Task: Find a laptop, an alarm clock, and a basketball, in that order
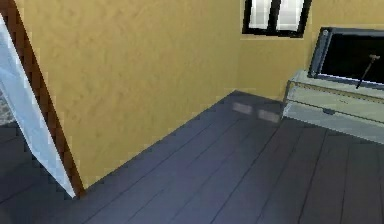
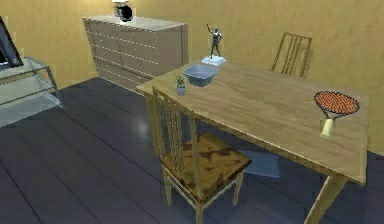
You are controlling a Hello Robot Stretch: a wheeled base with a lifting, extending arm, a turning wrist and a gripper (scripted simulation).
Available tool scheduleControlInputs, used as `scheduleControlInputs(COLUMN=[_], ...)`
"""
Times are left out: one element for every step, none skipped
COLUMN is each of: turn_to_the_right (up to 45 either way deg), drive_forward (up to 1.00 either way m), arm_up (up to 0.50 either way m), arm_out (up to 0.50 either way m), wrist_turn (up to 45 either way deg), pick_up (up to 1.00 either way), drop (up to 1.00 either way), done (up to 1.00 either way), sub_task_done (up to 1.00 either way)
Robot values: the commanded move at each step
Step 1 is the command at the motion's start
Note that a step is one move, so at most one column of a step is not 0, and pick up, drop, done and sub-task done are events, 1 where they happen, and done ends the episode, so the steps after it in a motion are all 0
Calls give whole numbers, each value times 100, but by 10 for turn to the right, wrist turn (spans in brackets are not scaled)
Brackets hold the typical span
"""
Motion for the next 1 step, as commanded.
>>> scheduleControlInputs(turn_to_the_right=[0], drive_forward=[5], arm_up=[0], arm_out=[0], wrist_turn=[0], pick_up=[0], drop=[0], done=[0], sub_task_done=[0])
